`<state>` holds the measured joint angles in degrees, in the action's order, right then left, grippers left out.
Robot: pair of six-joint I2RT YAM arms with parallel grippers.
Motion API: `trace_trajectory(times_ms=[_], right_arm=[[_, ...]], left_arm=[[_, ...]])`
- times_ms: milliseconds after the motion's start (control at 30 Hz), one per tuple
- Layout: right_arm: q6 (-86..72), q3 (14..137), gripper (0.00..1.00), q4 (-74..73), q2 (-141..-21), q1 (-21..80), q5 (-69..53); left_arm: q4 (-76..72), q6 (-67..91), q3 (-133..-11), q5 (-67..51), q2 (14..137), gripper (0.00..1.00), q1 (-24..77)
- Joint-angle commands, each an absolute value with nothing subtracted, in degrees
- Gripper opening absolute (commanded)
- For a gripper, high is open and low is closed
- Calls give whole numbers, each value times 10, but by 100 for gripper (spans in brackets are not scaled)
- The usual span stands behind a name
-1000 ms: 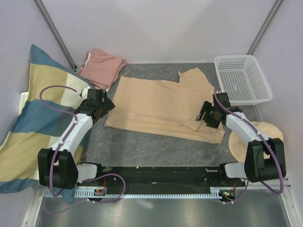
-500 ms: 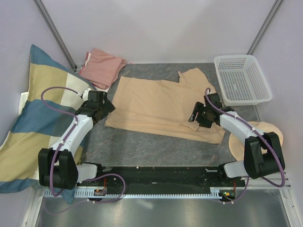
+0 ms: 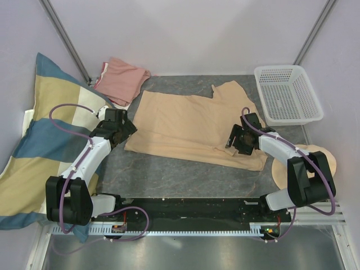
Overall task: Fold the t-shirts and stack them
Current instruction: Fold the flattened tshirt in 1/3 of the way
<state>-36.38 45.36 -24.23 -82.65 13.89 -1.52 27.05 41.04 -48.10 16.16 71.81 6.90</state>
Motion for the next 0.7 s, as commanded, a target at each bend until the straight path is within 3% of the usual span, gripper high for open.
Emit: trace_trajectory(times_ms=[0,67,200,467,500,667], right_arm=[[-376,440,73,-229,-834,144,-6],[-377,439,72,-228,-834,145,-7],[-378,437,37,-228,-828,145,-4],[-380,439,8,-231,-814,145,-5],[-381,440,0,-233,-810,145,-8],[-384,456,0,-230,-808,146,-21]], left_arm=[[255,392,-480,165,711,98,71],[255,392,-479,165,710,98,71],[256,393,-479,164,713,98,71],[255,394,-479,162,715,98,71],[255,394,-480,163,715,98,71],[256,393,-478,162,715,98,71]])
